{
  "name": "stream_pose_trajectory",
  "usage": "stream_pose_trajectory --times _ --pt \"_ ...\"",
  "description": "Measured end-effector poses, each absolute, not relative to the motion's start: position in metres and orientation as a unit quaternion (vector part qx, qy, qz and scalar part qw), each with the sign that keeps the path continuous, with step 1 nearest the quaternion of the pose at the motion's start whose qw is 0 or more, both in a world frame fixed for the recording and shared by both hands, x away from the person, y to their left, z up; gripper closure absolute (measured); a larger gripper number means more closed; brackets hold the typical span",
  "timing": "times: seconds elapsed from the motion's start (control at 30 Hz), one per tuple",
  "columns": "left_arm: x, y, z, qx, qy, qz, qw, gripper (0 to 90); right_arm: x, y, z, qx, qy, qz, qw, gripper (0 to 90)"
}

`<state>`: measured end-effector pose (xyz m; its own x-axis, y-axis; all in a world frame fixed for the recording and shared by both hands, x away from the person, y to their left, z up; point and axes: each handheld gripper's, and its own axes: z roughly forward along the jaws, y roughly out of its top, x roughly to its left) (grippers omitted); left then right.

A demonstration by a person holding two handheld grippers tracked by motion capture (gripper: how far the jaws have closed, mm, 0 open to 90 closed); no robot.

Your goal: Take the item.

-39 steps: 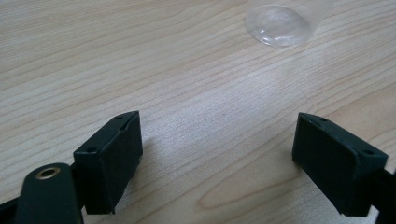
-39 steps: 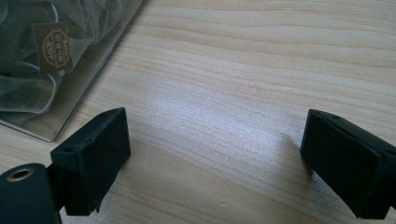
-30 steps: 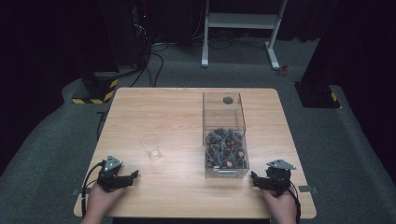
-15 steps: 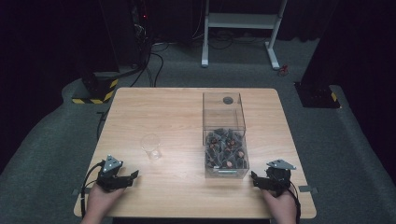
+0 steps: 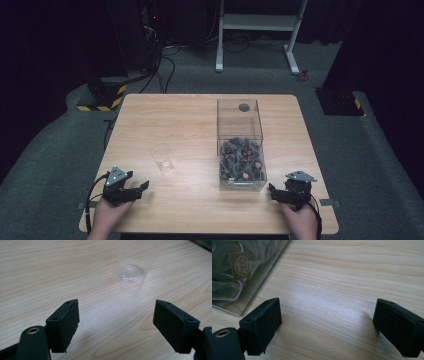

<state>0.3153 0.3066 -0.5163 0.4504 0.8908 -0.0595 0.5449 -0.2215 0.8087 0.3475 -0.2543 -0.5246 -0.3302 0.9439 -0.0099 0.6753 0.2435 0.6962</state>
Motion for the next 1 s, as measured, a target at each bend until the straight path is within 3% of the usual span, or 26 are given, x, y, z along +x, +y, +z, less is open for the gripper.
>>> stream_pose_trajectory --times 1.0 --pt "0.312 0.283 -0.505 0.767 0.443 0.205 0.417 20.8 0.347 -0.254 -0.525 0.535 0.756 0.304 0.222 8.3"
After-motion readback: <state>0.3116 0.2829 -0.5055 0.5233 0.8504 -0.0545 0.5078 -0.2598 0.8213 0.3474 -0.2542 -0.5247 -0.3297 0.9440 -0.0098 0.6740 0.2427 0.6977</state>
